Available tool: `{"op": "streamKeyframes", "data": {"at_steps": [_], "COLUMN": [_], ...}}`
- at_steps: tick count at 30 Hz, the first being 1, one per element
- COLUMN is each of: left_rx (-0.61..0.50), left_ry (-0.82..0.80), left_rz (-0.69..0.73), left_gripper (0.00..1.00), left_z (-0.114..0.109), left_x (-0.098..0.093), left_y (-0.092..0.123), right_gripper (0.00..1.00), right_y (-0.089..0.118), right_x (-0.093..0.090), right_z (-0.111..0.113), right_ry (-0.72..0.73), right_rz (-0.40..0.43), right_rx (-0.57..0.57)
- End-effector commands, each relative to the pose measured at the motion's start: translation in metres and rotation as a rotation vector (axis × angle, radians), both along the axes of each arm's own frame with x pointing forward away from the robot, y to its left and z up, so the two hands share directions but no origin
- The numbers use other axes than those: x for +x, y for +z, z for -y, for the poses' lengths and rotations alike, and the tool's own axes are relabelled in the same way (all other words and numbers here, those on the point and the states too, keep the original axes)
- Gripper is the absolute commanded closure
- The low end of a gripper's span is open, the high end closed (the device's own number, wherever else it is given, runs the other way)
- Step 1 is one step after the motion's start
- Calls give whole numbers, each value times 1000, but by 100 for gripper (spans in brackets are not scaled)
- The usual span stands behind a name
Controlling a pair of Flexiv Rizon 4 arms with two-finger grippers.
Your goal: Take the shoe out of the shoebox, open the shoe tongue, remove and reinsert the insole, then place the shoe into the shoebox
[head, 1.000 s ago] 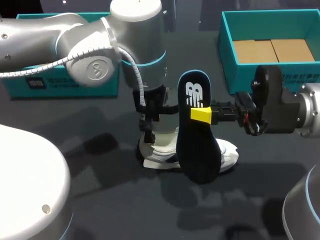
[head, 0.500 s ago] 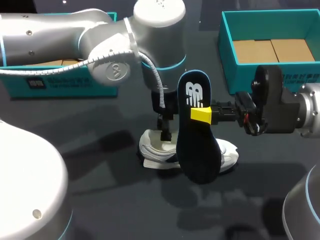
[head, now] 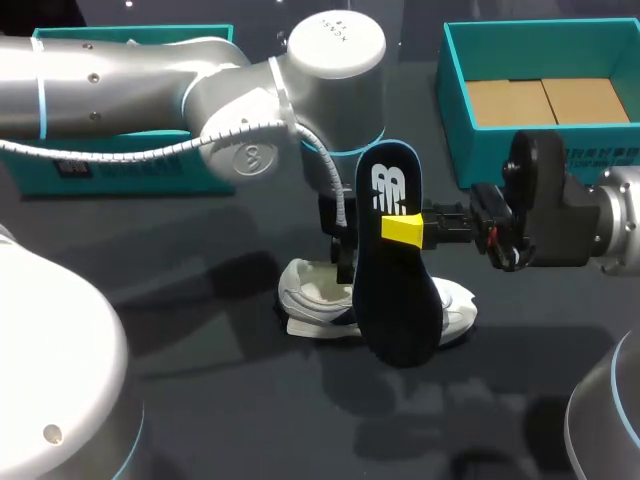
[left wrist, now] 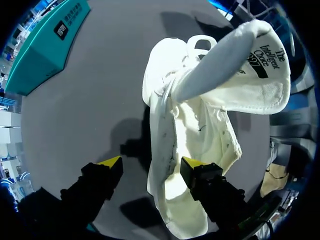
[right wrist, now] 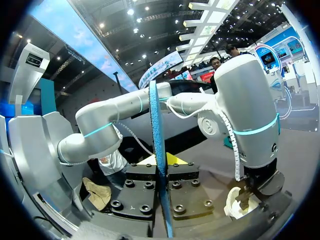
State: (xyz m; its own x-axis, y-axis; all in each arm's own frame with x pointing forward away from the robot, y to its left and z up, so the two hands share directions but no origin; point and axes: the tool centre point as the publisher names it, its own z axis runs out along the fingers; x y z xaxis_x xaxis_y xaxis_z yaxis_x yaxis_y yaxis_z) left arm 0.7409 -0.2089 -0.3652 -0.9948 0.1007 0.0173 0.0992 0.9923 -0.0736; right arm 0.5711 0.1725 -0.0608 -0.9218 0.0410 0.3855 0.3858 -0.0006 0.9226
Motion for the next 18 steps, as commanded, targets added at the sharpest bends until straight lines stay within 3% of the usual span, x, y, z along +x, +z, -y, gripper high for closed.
{"op": "streamKeyframes", "data": {"at_steps": [1, 9, 11, 12, 13, 18], "left_rx": [2, 17, 17, 17, 18, 20], "left_ry": [-5, -10, -9, -9, -9, -12], "left_rz": [-2, -2, -3, -2, -2, -7], "left_gripper": [34, 57, 69, 93, 100, 100], "left_z": [5, 7, 7, 7, 7, 4], "left_x": [-1, -6, -6, -6, -7, -8], "left_y": [-10, -19, -20, -20, -20, -19], "right_gripper": [100, 100, 100, 100, 100, 100], "right_y": [3, 3, 3, 3, 3, 3], "right_x": [-4, -4, -4, -4, -4, -4], "right_z": [-5, -5, -5, -5, -5, -5], "right_ry": [-11, -11, -11, -11, -11, -11], "right_rz": [0, 0, 0, 0, 0, 0], "right_rx": [-4, -4, -4, -4, -4, -4]}}
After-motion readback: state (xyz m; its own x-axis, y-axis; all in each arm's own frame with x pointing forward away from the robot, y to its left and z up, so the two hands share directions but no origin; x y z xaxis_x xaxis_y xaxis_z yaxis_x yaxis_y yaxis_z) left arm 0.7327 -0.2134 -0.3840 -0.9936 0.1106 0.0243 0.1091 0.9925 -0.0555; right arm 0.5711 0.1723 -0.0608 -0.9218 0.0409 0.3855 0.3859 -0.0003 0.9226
